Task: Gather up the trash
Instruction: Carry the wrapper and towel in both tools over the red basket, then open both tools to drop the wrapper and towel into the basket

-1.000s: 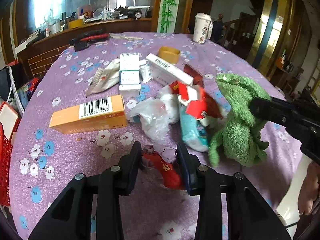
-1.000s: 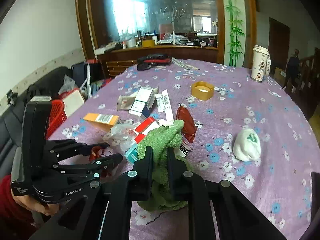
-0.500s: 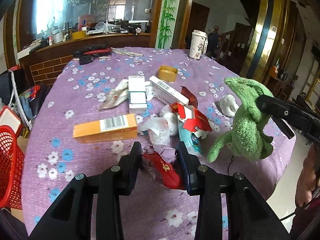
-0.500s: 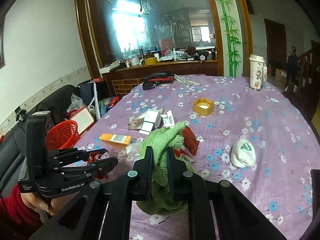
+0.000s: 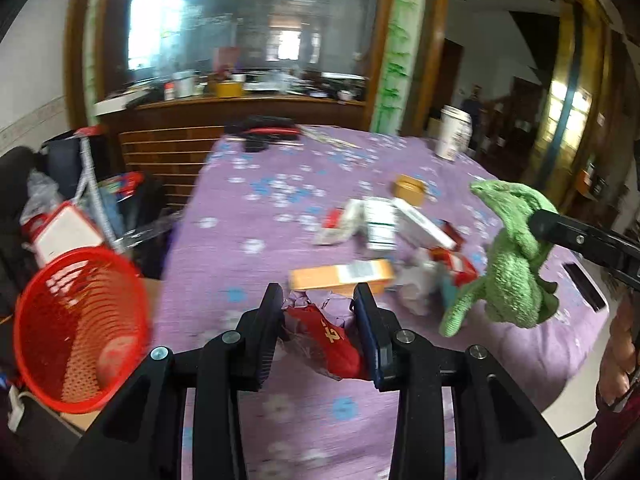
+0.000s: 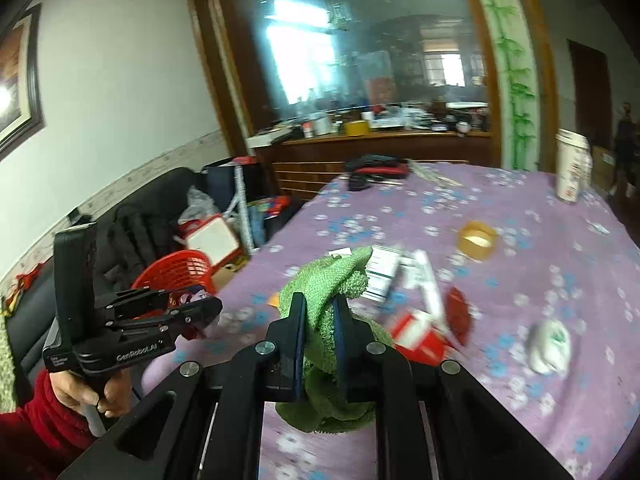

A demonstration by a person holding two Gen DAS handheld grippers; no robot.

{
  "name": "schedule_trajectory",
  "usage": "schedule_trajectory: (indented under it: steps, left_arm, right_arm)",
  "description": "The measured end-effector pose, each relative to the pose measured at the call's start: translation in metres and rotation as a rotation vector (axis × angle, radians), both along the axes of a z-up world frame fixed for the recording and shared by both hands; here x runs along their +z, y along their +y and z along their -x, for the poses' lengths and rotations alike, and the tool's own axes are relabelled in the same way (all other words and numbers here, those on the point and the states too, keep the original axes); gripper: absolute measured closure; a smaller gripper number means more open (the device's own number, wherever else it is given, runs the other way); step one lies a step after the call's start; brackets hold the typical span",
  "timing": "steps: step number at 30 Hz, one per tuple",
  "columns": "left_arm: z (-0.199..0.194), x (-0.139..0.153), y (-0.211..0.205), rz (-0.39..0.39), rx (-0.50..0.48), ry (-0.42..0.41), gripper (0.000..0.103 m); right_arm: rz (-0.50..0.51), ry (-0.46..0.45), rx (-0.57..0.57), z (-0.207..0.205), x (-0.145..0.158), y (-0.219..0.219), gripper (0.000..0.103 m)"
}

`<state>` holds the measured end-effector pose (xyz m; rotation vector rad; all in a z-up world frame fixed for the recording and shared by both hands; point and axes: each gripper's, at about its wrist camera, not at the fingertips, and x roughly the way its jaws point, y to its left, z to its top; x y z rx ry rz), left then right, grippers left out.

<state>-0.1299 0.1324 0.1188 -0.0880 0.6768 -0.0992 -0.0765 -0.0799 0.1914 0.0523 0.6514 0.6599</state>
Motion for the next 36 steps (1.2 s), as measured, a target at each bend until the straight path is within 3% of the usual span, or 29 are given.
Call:
schedule_trajectory:
  steps: [12,21,22,23,24,25,27,28,33,36]
  left_arm:
    - [0.022,0.002,0.155,-0.015,0.324,0.022,0.068]
    - [0.012,-0.030,0.221,0.035,0.427,0.080,0.066]
    - [0.013,-0.032,0.224,0.043,0.436,0.083,0.064]
    - [0.016,-0.033,0.227,0.049,0.444,0.083,0.055]
    - [0.018,-0.035,0.229,0.054,0.458,0.079,0.046]
    - [0.020,-0.035,0.231,0.050,0.469,0.074,0.044]
    - [0.020,-0.036,0.230,0.029,0.477,0.070,0.043]
    - [0.021,-0.036,0.230,0.022,0.479,0.070,0.042]
    - [0.026,-0.030,0.215,-0.002,0.463,0.044,0.038]
    - [0.025,-0.026,0.200,-0.003,0.421,0.027,0.036]
  right_arm:
    - [-0.039,0.030,0.280,-0.022,0.020,0.178,0.089]
    - [-0.020,0.097,0.355,-0.053,-0.008,0.285,0.089]
    - [-0.017,0.109,0.360,-0.057,-0.014,0.295,0.089]
    - [-0.011,0.119,0.364,-0.061,-0.020,0.303,0.089]
    - [-0.010,0.128,0.368,-0.061,-0.023,0.308,0.089]
    - [-0.011,0.144,0.371,-0.065,-0.029,0.314,0.085]
    - [-0.012,0.164,0.368,-0.069,-0.036,0.318,0.078]
    - [-0.018,0.169,0.368,-0.070,-0.038,0.317,0.070]
    - [-0.051,0.150,0.339,-0.069,-0.032,0.284,0.069]
    - [-0.050,0.131,0.302,-0.064,-0.026,0.253,0.061]
